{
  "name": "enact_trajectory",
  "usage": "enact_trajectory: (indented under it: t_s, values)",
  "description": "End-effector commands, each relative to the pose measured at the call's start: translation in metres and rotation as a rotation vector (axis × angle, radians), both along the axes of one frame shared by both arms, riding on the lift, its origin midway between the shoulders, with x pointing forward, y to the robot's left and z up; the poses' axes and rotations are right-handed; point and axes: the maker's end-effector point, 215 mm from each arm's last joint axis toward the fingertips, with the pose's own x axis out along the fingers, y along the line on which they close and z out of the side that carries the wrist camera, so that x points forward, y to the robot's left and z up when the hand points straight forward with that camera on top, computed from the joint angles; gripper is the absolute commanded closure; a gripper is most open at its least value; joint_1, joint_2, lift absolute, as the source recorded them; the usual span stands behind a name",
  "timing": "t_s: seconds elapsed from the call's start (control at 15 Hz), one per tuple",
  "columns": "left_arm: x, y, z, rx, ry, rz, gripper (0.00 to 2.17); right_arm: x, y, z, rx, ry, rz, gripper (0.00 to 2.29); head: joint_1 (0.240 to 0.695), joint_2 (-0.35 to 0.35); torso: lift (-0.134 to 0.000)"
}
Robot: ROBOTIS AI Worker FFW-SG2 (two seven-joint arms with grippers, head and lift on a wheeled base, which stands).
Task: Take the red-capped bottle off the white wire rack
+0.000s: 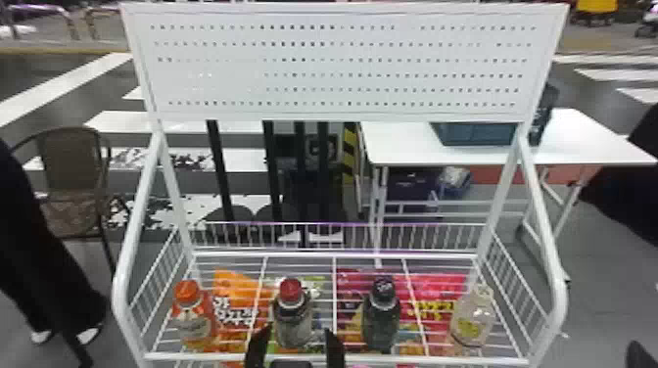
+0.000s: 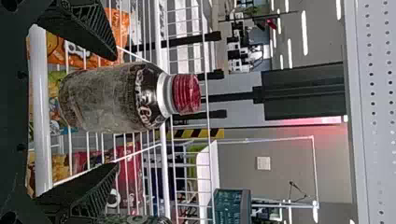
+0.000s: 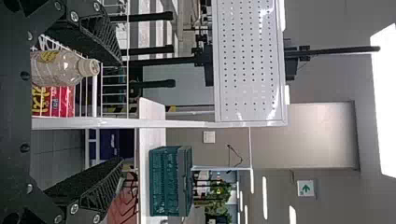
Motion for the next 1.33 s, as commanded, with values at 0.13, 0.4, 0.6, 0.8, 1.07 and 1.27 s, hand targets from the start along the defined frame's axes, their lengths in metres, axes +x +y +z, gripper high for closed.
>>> enact_trajectory:
  t_s: [0.13,0.4,0.6,0.8,1.07,1.27]
  values:
    - [0.019,0.011,0.000,-0.013,0.005,0.019,0.08,0.000,0.000,0.000,0.002,0.000,0.000,0.17,0.499,0.000,0.000]
    - [0.042,0.016,0.002,-0.018,0.006,0.026,0.08,-0.001,0.002,-0.001,-0.001,0.002,0.004,0.17,0.499,0.000,0.000]
    - [0.046,0.019,-0.005,-0.025,0.021,0.023,0.40,-0.002,0.000,-0.002,-0.001,0.003,-0.002,0.17,0.499,0.000,0.000]
    - [0.043,0.018,-0.002,-0.037,0.019,0.020,1.06,0.000,-0.001,-0.003,-0.001,0.004,-0.002,0.17,0.499,0.000,0.000]
    - [0.030,0.013,0.019,-0.051,-0.013,0.005,1.06,0.002,0.001,-0.003,-0.004,0.003,0.002,0.17,0.499,0.000,0.000]
    - [0.010,0.009,0.042,0.002,-0.016,0.005,1.06,0.004,0.001,-0.004,-0.004,0.007,0.006,0.17,0.499,0.000,0.000]
